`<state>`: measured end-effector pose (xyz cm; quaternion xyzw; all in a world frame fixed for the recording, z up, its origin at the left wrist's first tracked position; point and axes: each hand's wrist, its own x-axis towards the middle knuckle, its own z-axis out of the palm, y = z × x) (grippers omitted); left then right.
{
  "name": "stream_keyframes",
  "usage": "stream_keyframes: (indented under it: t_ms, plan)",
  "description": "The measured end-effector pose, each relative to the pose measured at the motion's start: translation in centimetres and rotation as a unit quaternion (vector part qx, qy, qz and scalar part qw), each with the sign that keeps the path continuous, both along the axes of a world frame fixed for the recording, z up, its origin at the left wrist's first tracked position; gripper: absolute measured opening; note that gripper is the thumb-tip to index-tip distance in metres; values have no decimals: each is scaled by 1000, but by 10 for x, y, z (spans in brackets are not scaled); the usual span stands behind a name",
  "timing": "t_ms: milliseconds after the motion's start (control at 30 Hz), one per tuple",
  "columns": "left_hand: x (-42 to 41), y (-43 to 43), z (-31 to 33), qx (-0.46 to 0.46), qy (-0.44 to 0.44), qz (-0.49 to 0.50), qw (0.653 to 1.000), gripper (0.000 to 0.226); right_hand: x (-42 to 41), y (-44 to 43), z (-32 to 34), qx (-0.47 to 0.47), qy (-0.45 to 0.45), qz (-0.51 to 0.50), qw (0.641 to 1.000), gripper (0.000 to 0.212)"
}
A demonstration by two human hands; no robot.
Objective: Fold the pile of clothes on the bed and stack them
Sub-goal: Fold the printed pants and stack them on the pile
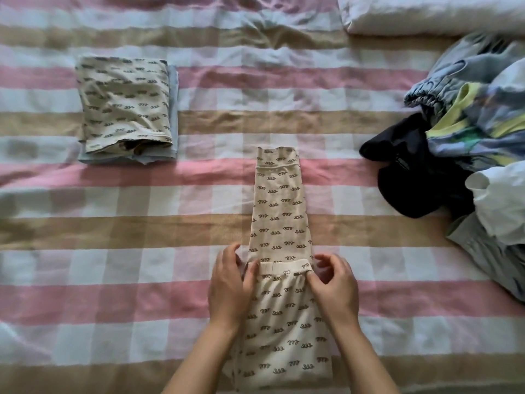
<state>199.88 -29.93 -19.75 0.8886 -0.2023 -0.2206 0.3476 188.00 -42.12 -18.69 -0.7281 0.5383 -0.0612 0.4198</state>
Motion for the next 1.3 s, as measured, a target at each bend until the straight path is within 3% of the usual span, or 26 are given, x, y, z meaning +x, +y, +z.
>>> stream_keyframes:
  t_ms: [67,167,367,467,600,800,1000,1167,1300]
  plan:
    - [25,-22,-3,-15,-9,5,1000,34,22,-20,2,0,-35,35,999,32]
    - [60,-58,-10,-28,2,-6,1000,28,65,-58,-4,-15,-62,34,997,26]
    - [112,-120,-22,-70,113,53,990,16,137,-112,-25,4,-49,33,998,28]
    - [128,-138,-22,-104,222,94,965,15,153,-124,-28,50,-41,-4,998,15]
    - [130,-136,-1,-175,328,122,920,20,145,-122,-13,149,-124,-63,979,8]
    - [86,-62,66,-236,267,-37,934,14,68,-71,56,157,-235,23,959,5]
    - [1,41,84,-176,127,-162,963,21,-38,16,72,105,-157,124,974,10]
    - [-55,86,55,-127,72,-183,972,26,-89,62,36,-10,-114,157,981,38]
    - [-77,100,32,-38,31,-206,977,22,-99,75,9,-49,-43,155,986,32]
